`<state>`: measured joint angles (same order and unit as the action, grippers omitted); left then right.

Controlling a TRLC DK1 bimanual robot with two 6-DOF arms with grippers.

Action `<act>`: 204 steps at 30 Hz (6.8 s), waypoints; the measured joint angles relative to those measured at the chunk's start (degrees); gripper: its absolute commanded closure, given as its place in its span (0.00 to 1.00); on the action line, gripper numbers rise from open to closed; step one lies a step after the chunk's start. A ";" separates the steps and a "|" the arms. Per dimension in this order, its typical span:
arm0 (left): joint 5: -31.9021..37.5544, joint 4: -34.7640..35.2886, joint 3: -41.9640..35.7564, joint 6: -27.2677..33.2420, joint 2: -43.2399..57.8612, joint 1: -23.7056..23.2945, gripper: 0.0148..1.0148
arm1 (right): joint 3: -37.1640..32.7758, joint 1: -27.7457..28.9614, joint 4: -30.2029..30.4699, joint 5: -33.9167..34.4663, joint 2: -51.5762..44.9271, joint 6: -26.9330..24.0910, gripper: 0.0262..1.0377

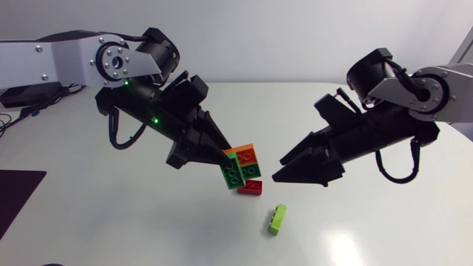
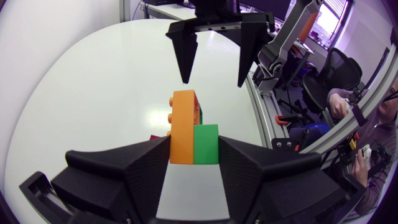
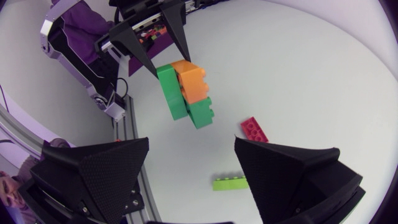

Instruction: Disassemble duplo

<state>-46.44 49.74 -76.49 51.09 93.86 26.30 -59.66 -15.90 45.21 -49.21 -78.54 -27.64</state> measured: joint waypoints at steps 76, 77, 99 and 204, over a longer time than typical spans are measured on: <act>25.16 -24.09 -4.33 -42.93 5.14 8.09 0.08 | -5.51 -2.25 -20.15 16.70 -5.53 28.11 0.83; 25.79 -24.15 -4.33 -43.15 5.14 8.24 0.08 | -5.51 -2.69 -20.13 16.74 -5.53 28.11 0.83; 38.14 -30.95 -2.40 -45.55 2.82 12.61 0.74 | -5.46 -3.78 -21.53 19.23 -5.46 28.28 0.83; 73.37 -33.44 22.99 -29.81 -31.26 10.19 0.04 | 3.74 9.92 -21.16 31.41 7.63 19.47 0.03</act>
<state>26.94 16.29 -53.49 21.28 62.61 36.49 -55.92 -5.98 24.05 -17.80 -70.91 -8.16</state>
